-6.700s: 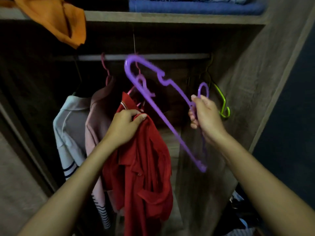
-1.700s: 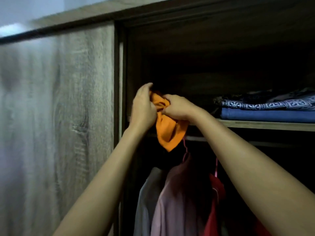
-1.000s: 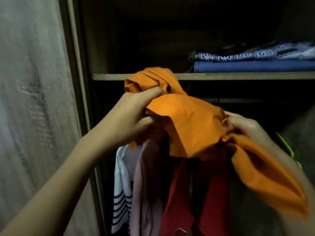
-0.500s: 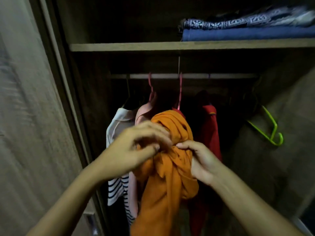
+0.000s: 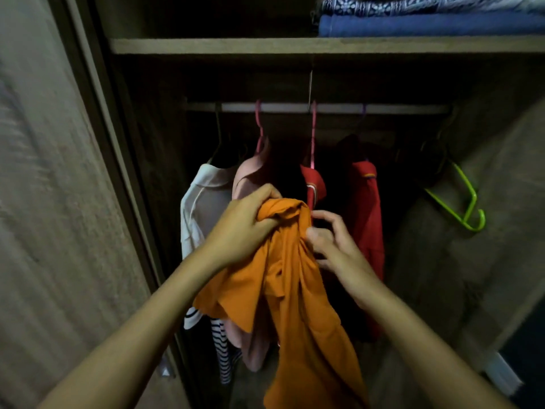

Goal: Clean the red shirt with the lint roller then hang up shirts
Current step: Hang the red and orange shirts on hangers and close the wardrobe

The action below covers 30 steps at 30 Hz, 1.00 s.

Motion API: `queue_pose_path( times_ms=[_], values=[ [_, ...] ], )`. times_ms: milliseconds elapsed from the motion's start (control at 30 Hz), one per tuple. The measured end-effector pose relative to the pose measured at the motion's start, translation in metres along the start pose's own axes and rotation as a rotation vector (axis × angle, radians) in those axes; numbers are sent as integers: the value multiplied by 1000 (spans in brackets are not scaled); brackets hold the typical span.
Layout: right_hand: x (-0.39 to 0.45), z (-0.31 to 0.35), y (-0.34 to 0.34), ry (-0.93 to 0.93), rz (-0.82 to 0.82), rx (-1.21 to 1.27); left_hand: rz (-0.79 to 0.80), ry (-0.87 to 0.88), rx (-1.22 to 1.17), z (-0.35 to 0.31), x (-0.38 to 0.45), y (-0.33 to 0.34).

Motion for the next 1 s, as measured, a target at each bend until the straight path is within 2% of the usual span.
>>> queue_pose_path(
  times_ms=[67,167,233,300,367,467,600,700,833,1000],
  values=[
    [-7,0,-3,-94,88,-172,35,-9,-49,-1,4,-3],
    [-12,-12,-9,-47,231,-499,40,-10,-113,-4,14,-22],
    [-12,-25,-21,8,322,-605,-29,-24,-138,-6,19,-41],
    [-11,-30,-37,10,321,-622,-100,-81,-98,-4,20,-60],
    [-9,-25,-51,-7,263,-498,-88,-144,32,-5,17,-74],
    [-7,-4,-67,22,158,-254,29,-196,247,-10,9,-82],
    [-2,34,-85,33,-44,-19,186,-334,247,0,0,-90],
    [-4,58,-97,119,-195,211,261,-377,307,14,-8,-98],
    [-3,74,-78,259,-102,492,344,-335,303,14,-15,-82],
    [8,100,-48,266,-62,820,408,-321,-4,-23,-21,-38]
  ],
)
Point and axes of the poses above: each hand's wrist, its own x-axis towards the middle knuckle, its own y-axis out of the palm, z = x × y, the point moved 3 cm from there along x, towards the middle knuckle, and after that the axes turned 11 degrees about -x, right-handed, at the moved point
